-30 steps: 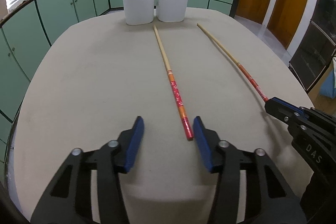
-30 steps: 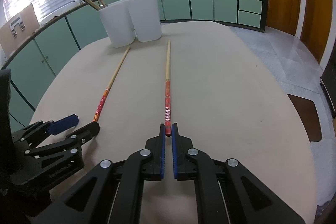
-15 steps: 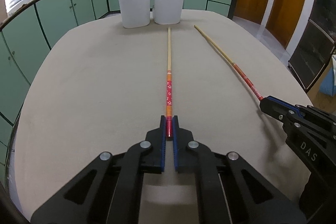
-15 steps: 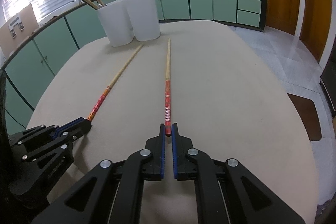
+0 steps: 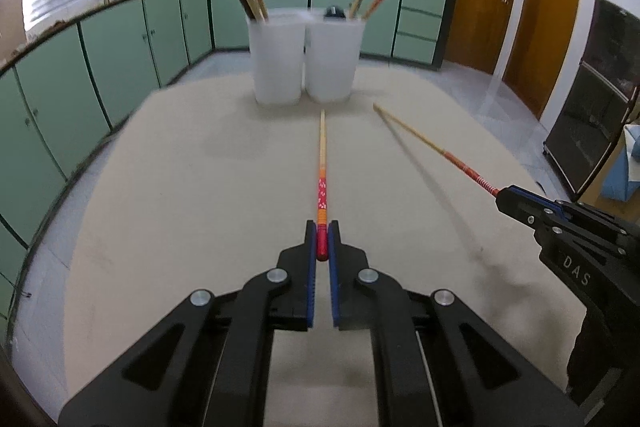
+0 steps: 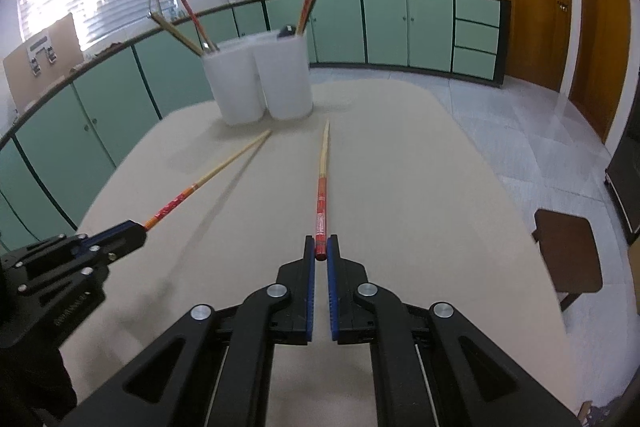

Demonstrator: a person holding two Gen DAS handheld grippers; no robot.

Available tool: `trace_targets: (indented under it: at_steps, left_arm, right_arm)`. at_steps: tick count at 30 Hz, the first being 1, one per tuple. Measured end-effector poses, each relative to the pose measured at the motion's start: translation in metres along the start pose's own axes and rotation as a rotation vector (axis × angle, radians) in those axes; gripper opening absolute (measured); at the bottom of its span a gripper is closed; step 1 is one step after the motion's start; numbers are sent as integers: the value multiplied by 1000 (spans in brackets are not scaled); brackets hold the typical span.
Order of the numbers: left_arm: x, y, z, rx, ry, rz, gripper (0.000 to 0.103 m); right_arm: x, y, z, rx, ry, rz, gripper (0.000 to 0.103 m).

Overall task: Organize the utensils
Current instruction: 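Lift both red-patterned chopsticks and lower them into the white holder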

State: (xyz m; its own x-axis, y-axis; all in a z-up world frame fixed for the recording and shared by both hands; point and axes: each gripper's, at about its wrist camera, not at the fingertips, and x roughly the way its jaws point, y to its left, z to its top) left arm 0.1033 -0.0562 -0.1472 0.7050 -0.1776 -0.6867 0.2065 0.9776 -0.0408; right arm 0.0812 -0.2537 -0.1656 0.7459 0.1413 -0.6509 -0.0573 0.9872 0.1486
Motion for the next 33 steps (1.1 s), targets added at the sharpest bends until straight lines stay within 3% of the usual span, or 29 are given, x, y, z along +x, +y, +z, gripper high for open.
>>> trace_targets:
  at_steps: [14,20,33]
  left_arm:
    - [-63,10,56,4,-201,-15,5]
    - [-77,8,77,43,-200,-36,5]
    - [-91,16,89,25,-229,-77,5]
  right_arm:
    - [-49,8,59,-50,-140,13,6]
    - [-62,13,87,-69,-179,39,6]
    - [-65,27,105,-93,-193,72,6]
